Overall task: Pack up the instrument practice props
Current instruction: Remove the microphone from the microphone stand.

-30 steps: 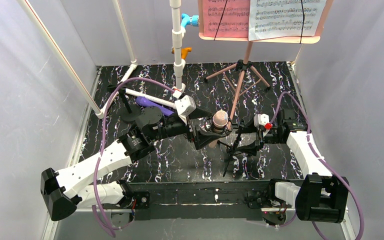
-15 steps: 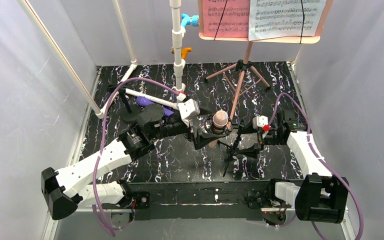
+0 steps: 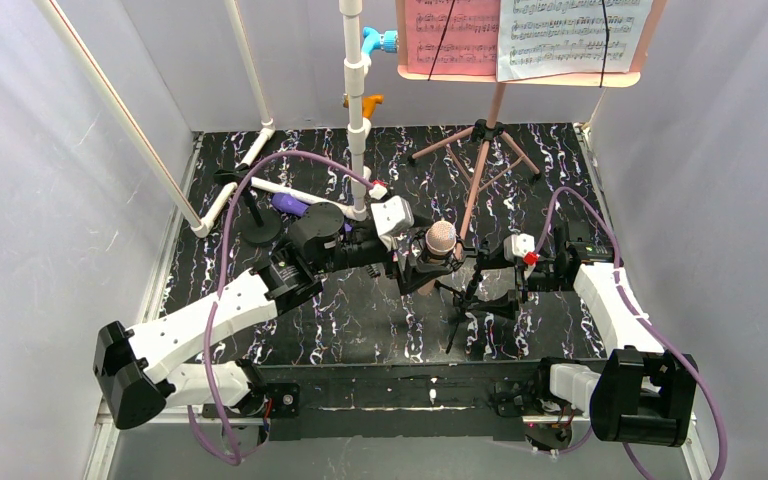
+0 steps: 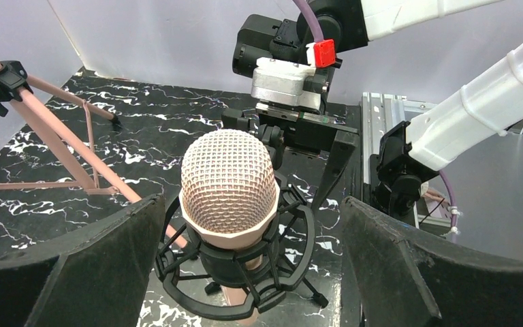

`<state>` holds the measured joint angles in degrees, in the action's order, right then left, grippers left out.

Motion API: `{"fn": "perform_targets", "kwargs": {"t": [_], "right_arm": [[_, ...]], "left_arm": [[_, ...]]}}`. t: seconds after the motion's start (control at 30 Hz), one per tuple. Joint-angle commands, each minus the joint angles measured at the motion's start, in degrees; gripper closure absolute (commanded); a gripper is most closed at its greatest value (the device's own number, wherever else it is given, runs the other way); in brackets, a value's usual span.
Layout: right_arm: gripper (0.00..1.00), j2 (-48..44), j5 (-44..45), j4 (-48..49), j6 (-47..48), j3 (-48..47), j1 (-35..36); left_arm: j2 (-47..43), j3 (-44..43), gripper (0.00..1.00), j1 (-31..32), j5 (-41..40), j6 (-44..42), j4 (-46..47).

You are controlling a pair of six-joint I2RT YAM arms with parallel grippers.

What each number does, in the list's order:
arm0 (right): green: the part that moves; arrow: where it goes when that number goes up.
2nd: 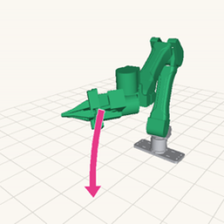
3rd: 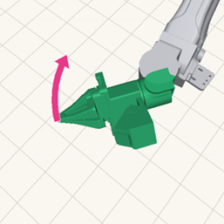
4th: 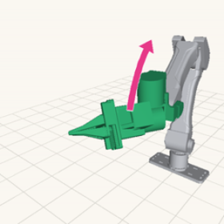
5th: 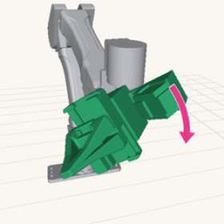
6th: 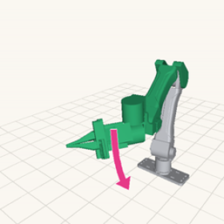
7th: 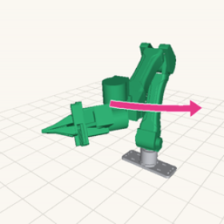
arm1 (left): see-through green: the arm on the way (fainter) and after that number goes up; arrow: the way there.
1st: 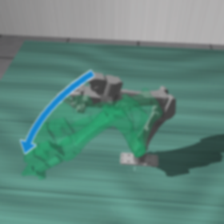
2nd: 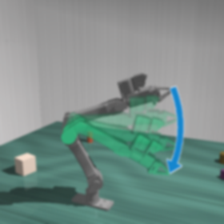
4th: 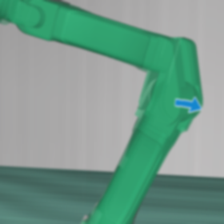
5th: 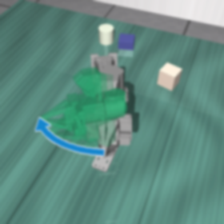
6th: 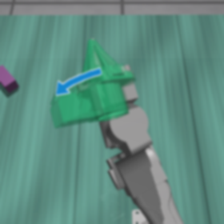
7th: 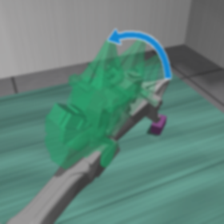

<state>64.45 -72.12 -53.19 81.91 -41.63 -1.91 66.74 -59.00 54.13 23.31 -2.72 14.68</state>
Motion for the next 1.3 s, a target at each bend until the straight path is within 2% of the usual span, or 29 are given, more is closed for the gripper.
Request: {"fn": "perform_targets", "kwargs": {"t": [0.0,0.27,0.63,1.0,1.13,1.27], "right_arm": [[0.04,-0.31,-0.66,-1.69,1.93,-0.73,-0.37],[0.03,0.15,-0.63,-2.41,2.97,-0.91,-0.37],[0.02,0.24,-0.44,-2.48,2.98,-0.82,-0.37],[0.02,0.25,-0.46,-2.46,2.99,-0.89,-0.37],[0.02,0.24,-0.40,-2.53,2.99,-0.91,-0.37],[0.02,0.24,-0.39,-2.56,2.99,-0.91,-0.37]], "left_arm": [[0.71,-1.57,0.00,0.11,1.20,1.37,3.40],[1.60,-1.51,0.00,0.14,0.41,2.24,5.17],[2.73,-0.21,0.20,0.15,-2.21,1.05,5.36],[3.81,-1.49,0.32,0.10,-1.74,1.31,5.36],[4.19,-1.85,0.51,0.10,-0.96,1.57,5.36],[3.97,-1.96,0.81,0.10,-1.28,1.76,5.36]]}}
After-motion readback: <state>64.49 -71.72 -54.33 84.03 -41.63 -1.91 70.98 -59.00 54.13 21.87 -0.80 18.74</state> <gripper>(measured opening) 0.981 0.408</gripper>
